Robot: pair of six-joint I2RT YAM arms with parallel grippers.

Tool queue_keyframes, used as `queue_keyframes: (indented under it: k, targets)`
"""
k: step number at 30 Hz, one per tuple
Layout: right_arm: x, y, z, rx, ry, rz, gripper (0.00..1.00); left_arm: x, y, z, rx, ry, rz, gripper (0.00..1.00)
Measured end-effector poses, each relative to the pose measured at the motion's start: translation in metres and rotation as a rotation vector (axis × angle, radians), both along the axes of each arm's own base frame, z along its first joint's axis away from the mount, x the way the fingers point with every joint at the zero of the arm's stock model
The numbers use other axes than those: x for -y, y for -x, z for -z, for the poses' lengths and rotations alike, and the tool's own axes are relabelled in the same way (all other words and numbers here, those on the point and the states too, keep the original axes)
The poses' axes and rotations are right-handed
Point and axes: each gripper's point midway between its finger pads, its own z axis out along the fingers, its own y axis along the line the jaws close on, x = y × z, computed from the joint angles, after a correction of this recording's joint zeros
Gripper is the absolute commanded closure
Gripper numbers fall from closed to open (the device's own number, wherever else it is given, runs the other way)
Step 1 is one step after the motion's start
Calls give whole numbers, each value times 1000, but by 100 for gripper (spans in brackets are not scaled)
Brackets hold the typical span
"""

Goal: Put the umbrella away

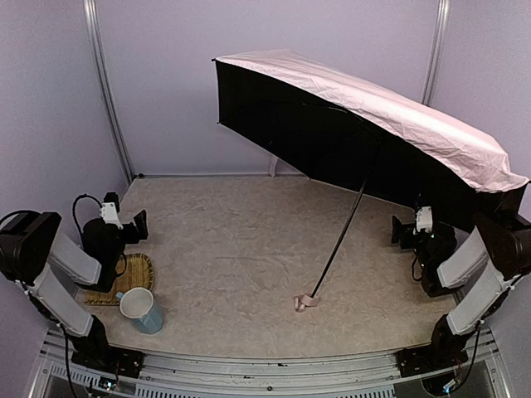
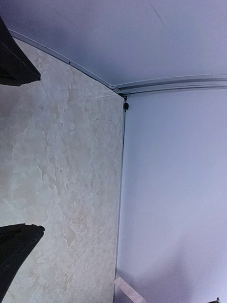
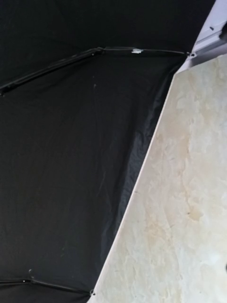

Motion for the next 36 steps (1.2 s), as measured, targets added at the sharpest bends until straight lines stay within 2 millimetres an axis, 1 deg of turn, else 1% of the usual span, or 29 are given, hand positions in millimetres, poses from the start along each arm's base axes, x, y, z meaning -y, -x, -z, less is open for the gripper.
queue_keyframes:
  k: [8, 12, 14, 15, 16, 17, 18, 20, 21, 22, 23, 24, 25, 26, 27, 28, 30, 32, 34, 36]
  targets:
    - [-1, 0, 0, -1, -1, -6, 0, 0, 0, 0, 0, 6, 7, 1]
    - [-2, -2, -1, -11, -4, -37, 0, -9, 1, -4, 4, 34, -29, 1]
    - [-6, -7, -7, -24, -2, -67, 0, -17, 0, -11, 4, 42, -78, 1]
    - [-10, -14, -16, -40, -8, -87, 0, -21, -3, -17, 1, 49, -112, 1]
    - [-13, -21, -28, -33, -17, -104, 0, -25, -8, -28, 7, 56, -149, 1]
    - [-18, -30, -47, -25, -33, -136, 0, -30, -12, -42, 29, 59, -181, 2]
    - [-24, -35, -62, -13, -50, -168, 0, -34, -13, -63, 66, 64, -218, 3]
    - [-38, -44, -97, 12, -100, -246, 0, -41, -9, -117, 177, 81, -271, 6]
    - [-46, -44, -108, 15, -131, -289, 0, -41, -5, -146, 232, 94, -281, 7]
    - [-56, -42, -115, 8, -167, -335, 0, -38, -1, -176, 283, 110, -278, 7]
    - [-63, -40, -117, -2, -196, -368, 0, -31, 4, -206, 331, 125, -265, 7]
    - [-72, -35, -116, -22, -235, -410, 0, -23, 8, -227, 361, 137, -245, 8]
    - [-85, -28, -111, -51, -285, -461, 0, -4, 16, -256, 406, 157, -195, 8]
    - [-96, -20, -107, -72, -318, -504, 0, 15, 25, -274, 431, 170, -139, 8]
    - [-104, -13, -103, -90, -348, -536, 0, 33, 33, -284, 445, 181, -85, 8]
    - [-113, -4, -99, -107, -392, -572, 0, 57, 43, -291, 449, 191, -13, 8]
    - [-127, 14, -91, -144, -455, -635, 0, 103, 63, -294, 433, 202, 137, 9]
    - [-137, 25, -88, -172, -500, -681, 0, 150, 82, -288, 394, 205, 289, 9]
    - [-146, 33, -90, -183, -532, -714, 0, 188, 98, -277, 346, 199, 410, 8]
    - [-159, 41, -95, -183, -551, -754, 0, 228, 114, -260, 288, 179, 533, 8]
